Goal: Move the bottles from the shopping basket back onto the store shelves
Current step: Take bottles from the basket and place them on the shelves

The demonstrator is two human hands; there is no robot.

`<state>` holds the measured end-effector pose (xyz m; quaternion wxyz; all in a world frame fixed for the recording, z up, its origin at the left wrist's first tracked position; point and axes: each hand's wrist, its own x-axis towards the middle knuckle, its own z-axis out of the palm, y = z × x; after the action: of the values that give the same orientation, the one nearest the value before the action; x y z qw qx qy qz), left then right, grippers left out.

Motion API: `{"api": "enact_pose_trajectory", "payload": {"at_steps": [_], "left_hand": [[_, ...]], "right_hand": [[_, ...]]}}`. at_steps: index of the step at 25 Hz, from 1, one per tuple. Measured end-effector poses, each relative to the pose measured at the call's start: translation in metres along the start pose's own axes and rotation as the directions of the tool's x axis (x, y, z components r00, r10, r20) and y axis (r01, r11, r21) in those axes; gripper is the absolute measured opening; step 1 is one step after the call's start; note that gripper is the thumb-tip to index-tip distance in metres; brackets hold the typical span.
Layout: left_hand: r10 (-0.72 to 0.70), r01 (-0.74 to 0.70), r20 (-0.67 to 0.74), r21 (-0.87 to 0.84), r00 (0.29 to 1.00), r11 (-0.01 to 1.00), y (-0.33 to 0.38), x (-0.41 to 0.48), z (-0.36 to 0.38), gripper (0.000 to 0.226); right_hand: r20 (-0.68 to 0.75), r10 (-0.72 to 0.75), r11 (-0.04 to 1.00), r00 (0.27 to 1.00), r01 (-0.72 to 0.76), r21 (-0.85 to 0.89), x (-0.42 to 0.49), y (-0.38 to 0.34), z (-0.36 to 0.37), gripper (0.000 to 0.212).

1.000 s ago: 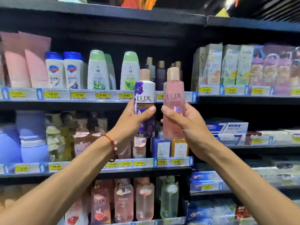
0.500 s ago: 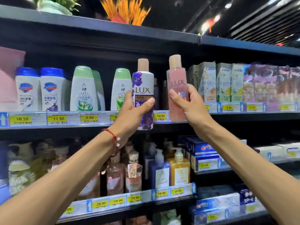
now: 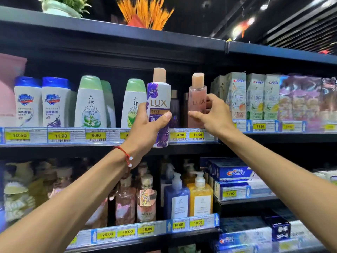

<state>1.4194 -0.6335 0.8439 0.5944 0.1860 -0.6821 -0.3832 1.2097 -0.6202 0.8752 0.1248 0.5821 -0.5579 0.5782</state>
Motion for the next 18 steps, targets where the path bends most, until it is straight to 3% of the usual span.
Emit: {"api": "enact_pose_trajectory", "payload": {"at_steps": [3,6,10,18], "left_hand": [[-0.002,0.002,-0.009,0.021,1.0,1.0,-0.001,-0.002,0.001,0.04],[-0.011,0.011,-0.011,0.026,1.0,1.0,0.0,0.0,0.001,0.039],[0.002,-0.001,-0.015,0.023,1.0,1.0,-0.003,0.001,0.001,0.038],[-0.004,0.004,-0.014,0.029,1.0,1.0,-0.003,0.001,0.001,0.04]], "right_hand": [[0.094,0.046,0.989,0.995,-0.033,-0.143,0.003,0.01,0.009,0.069],[0.073,0.125,0.97,0.989,-0.107,-0.219,0.008,0.01,0.013,0.068],[0.056,0.121,0.938,0.991,-0.095,-0.335,0.009,0.008,0.014,0.072],[0.051,0.161,0.909,0.986,-0.127,-0.397,0.008,0.004,0.018,0.052]]}}
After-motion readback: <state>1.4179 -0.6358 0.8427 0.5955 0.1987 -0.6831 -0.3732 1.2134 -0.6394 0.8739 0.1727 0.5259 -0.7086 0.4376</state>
